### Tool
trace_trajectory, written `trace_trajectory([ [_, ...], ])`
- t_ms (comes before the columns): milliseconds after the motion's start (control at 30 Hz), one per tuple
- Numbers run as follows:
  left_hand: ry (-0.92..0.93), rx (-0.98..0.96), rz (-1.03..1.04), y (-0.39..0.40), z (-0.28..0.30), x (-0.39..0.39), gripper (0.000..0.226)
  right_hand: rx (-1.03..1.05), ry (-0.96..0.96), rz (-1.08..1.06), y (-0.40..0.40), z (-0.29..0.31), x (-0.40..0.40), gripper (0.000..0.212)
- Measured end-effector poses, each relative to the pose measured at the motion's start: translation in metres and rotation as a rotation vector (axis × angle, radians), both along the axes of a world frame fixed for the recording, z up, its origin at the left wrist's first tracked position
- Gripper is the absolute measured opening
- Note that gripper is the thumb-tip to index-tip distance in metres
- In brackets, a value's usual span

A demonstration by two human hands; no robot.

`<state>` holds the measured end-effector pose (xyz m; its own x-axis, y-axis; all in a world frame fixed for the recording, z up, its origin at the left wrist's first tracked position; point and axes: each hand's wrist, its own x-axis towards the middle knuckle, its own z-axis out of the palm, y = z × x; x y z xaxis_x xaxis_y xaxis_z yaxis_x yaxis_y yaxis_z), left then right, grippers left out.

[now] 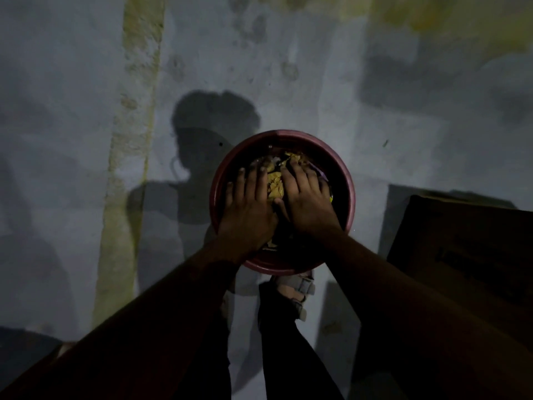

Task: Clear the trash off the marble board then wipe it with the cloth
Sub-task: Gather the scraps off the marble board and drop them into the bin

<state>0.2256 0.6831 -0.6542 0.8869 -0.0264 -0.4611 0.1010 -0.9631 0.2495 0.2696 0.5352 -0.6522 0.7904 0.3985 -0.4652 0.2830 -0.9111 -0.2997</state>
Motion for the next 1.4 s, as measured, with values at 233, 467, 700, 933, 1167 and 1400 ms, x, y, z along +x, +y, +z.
trace_trajectory([
  [233,-0.084,-0.028,-0.062,0.011,0.121,-0.008,0.076,0.081,0.062,-0.079,-0.009,0.117,-0.016,0.065],
  [467,-0.127,-0.069,-0.145,0.014,0.312,-0.021,0.086,0.133,-0.039,-0.249,-0.001,0.305,-0.056,0.062],
  [700,-0.243,-0.117,-0.331,0.010,0.526,-0.044,0.069,0.170,-0.235,-0.418,-0.011,0.508,-0.124,0.060],
  [933,-0.457,-0.300,-0.684,-0.052,0.672,-0.108,0.067,0.154,-0.537,-0.714,-0.053,0.651,-0.230,0.052],
  [1167,-0.448,-0.371,-1.095,-0.167,0.713,-0.175,0.068,0.138,-0.684,-1.030,-0.143,0.687,-0.354,0.051],
  [1400,-0.290,-0.382,-1.356,-0.300,0.692,-0.285,0.068,0.084,-0.680,-1.347,-0.236,0.662,-0.509,0.054],
])
